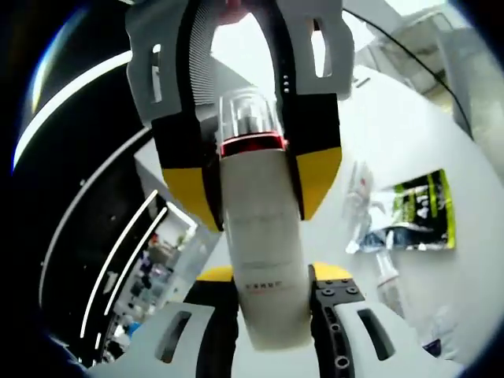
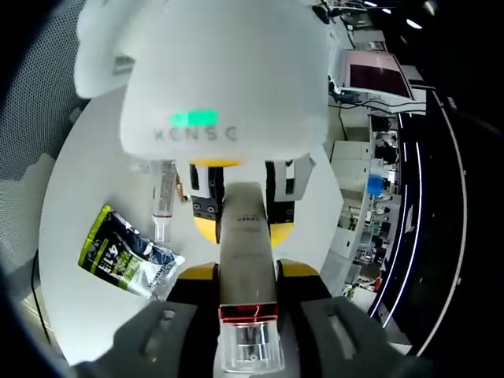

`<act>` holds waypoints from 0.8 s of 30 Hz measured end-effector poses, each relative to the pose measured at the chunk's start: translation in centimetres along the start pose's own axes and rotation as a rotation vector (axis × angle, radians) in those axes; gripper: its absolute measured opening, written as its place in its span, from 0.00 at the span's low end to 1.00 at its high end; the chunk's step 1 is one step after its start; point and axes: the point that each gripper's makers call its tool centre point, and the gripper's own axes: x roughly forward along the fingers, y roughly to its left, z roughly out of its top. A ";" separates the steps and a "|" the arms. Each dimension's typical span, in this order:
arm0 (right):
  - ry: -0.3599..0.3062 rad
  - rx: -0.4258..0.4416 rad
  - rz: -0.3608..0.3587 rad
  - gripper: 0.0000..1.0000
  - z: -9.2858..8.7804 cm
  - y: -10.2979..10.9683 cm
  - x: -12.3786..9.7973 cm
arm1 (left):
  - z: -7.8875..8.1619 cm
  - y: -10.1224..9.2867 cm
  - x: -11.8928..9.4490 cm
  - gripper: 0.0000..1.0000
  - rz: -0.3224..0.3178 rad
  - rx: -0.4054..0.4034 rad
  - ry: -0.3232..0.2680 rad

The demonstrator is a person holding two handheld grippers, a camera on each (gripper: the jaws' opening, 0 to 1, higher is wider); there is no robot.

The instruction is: Arrange the skincare products in the storage area until every visible bottle or jar stands upright without overlapping.

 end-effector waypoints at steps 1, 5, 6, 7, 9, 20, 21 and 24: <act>0.014 -0.006 0.001 0.26 -0.3 0.2 -0.4 | 0.5 -0.1 0.1 0.30 -0.006 -0.016 -0.010; 0.041 0.019 0.036 0.26 -2.1 1.4 -1.9 | 2.8 -1.2 0.9 0.29 -0.052 -0.057 -0.025; 0.047 0.028 0.043 0.26 -2.5 1.8 -2.2 | 3.4 -1.4 1.2 0.29 -0.054 -0.055 -0.024; 0.049 0.036 0.050 0.26 -2.8 2.0 -2.5 | 3.8 -1.7 1.4 0.29 -0.061 -0.063 -0.025; 0.066 0.071 0.088 0.26 -3.9 2.8 -3.1 | 4.9 -2.6 2.1 0.29 -0.089 -0.116 -0.040; 0.166 0.087 0.244 0.26 -8.5 7.2 -6.2 | 10.4 -7.0 5.1 0.28 -0.178 -0.238 -0.118; 0.168 0.097 0.255 0.26 -8.8 7.6 -6.4 | 10.7 -7.4 5.3 0.28 -0.187 -0.243 -0.122; 0.202 0.070 0.261 0.26 -9.8 9.0 -6.7 | 11.7 -8.7 6.0 0.29 -0.188 -0.247 -0.135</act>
